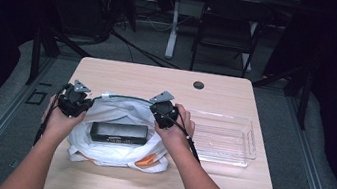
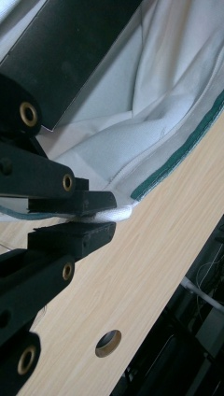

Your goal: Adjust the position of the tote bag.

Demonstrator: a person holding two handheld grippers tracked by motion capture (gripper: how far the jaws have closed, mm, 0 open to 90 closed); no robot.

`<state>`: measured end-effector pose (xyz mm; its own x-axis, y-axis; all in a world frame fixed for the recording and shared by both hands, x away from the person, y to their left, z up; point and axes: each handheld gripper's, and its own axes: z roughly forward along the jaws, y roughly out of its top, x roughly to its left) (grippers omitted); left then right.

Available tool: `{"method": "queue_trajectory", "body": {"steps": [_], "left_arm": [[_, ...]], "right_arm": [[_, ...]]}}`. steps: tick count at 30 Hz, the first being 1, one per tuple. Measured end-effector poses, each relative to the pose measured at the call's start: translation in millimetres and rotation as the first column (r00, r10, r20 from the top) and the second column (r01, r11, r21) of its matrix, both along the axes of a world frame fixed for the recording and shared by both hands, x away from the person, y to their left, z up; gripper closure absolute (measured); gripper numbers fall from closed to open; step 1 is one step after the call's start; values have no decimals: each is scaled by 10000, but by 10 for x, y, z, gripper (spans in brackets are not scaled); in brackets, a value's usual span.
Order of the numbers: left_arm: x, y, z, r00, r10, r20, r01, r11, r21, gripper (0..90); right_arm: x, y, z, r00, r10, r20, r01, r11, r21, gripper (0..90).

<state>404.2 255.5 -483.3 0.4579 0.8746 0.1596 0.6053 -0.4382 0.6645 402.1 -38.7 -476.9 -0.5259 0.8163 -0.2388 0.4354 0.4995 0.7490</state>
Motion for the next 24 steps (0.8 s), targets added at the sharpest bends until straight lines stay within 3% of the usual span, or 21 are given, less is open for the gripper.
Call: {"method": "queue_trajectory", "body": {"steps": [8,24], "left_arm": [[35,8,-24,9997,14,-256,-17,9999,-114,879],[85,-10,-83,9994,146,-314,-152,9997,-194,880]], "right_arm": [[37,8,-32,9999,-106,-83,106,9999,10,839],[110,-1,-67,9991,-271,-338,272,9996,18,838]]}}
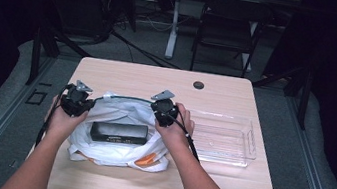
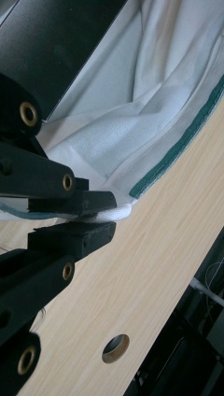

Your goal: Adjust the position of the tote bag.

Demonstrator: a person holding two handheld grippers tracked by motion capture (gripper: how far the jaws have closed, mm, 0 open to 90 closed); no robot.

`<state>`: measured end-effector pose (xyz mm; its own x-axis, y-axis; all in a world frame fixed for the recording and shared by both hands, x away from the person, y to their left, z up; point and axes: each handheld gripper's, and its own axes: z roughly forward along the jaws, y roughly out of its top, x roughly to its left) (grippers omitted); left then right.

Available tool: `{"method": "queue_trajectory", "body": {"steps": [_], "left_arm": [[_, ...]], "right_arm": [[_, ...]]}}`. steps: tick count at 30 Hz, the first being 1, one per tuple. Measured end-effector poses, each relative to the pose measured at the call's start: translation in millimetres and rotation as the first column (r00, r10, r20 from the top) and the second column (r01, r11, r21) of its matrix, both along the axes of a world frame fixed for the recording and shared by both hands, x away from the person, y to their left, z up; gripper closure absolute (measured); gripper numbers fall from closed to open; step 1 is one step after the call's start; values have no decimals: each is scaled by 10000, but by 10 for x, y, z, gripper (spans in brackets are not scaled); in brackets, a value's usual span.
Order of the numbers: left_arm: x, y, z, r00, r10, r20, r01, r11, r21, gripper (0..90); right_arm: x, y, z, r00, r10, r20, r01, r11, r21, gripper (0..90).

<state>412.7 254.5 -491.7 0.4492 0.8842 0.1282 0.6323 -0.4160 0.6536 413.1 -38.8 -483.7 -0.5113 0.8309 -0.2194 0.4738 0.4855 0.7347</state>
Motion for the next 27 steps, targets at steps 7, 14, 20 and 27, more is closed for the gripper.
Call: {"method": "queue_trajectory", "body": {"steps": [7,14,20,27], "left_arm": [[29,-1,-47,9999,53,-95,-54,9999,-97,880],[53,4,-77,9996,48,-269,-50,10000,-45,879],[83,0,-93,9995,126,-284,-128,9999,-62,879],[107,-4,-126,9989,182,-434,-187,9998,-102,879]], "right_arm": [[36,14,-35,10000,-50,-69,49,9999,-87,838],[80,17,-68,9996,-122,-247,118,9998,-144,838],[115,19,-94,9992,-153,-375,145,9997,-217,838],[143,40,-109,9990,-207,-408,195,9994,-300,838]]}}
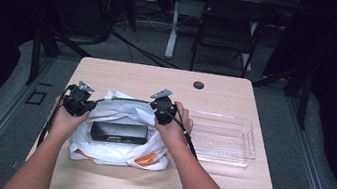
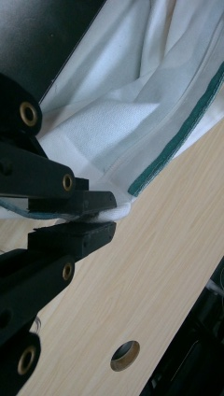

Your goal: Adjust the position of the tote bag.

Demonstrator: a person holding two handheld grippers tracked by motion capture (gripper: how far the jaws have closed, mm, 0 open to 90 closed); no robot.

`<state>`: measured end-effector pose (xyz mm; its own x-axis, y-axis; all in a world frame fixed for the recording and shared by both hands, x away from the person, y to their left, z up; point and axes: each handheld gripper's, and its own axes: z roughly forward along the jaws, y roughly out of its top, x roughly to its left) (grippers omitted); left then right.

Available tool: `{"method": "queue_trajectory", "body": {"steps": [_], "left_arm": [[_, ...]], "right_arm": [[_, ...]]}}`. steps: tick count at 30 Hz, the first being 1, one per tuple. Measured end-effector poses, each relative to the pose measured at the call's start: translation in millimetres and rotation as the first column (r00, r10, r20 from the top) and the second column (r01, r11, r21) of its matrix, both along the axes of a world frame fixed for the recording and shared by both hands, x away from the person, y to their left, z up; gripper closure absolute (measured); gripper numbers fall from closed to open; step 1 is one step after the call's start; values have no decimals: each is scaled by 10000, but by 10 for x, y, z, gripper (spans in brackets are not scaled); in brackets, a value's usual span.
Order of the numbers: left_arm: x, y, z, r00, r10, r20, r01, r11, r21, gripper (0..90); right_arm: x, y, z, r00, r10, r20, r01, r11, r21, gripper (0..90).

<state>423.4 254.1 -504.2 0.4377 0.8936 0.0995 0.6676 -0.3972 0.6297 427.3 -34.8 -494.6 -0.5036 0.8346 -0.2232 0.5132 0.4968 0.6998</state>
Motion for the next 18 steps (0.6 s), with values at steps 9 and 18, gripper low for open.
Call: {"method": "queue_trajectory", "body": {"steps": [9,18], "left_arm": [[35,-16,-57,9998,-3,-219,5,10000,88,879],[66,-35,-110,9992,-6,-391,13,9999,166,876]], "right_arm": [[39,17,-61,9998,-24,-205,19,9997,-250,837],[75,33,-105,9993,-34,-360,22,9994,-353,837]]}}
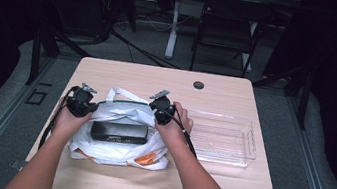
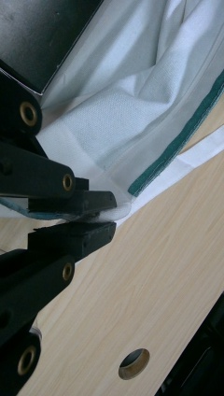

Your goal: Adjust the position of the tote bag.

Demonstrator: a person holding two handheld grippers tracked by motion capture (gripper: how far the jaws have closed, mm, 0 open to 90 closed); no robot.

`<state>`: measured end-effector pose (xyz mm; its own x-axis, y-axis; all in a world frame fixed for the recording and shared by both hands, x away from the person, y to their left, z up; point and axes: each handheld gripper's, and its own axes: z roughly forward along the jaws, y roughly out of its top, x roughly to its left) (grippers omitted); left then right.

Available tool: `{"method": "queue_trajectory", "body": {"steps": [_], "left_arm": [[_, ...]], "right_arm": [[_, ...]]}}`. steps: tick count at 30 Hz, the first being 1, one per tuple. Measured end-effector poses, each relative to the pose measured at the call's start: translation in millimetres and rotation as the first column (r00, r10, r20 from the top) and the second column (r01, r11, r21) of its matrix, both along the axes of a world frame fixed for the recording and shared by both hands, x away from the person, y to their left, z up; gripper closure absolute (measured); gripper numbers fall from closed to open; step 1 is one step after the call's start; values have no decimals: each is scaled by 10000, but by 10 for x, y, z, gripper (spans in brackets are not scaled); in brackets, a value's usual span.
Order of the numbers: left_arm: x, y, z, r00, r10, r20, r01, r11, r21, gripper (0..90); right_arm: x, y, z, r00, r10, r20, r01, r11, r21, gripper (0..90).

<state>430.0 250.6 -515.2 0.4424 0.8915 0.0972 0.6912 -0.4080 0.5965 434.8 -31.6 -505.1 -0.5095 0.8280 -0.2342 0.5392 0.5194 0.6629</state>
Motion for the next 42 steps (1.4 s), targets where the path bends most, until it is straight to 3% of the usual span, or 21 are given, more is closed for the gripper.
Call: {"method": "queue_trajectory", "body": {"steps": [10,15,17,22,29,34,35,38,42], "left_arm": [[18,-17,-30,9999,-75,-141,76,10000,61,860],[-21,-20,47,9997,1,242,-1,10000,-37,717],[-43,-12,75,9997,-23,253,27,9999,-143,690],[-138,38,154,9995,-200,255,198,9998,71,649],[-268,171,279,9977,-299,615,306,9995,-115,580],[-337,213,314,9968,-520,599,532,9984,-183,614],[-371,194,319,9961,-678,573,677,9977,34,634],[-383,177,319,9951,-812,563,810,9967,59,690],[-384,132,302,9931,-1020,574,996,9941,432,799]], "right_arm": [[11,37,-47,9999,55,-155,-60,9995,-307,837],[9,29,-61,9999,16,-139,-19,9998,-203,834],[9,16,-57,9998,25,-182,-29,9997,-256,833],[-3,11,-50,9999,19,-133,-21,9999,-163,833],[-20,8,-37,10000,13,-72,-14,9999,-154,831],[-18,-1,-38,10000,-4,-60,4,9999,-111,830],[-19,-1,-36,10000,8,-76,-9,9999,-150,830],[-23,7,-39,10000,11,-69,-12,9998,-179,830],[-22,4,-40,10000,9,-72,-11,9999,-172,830]]}}
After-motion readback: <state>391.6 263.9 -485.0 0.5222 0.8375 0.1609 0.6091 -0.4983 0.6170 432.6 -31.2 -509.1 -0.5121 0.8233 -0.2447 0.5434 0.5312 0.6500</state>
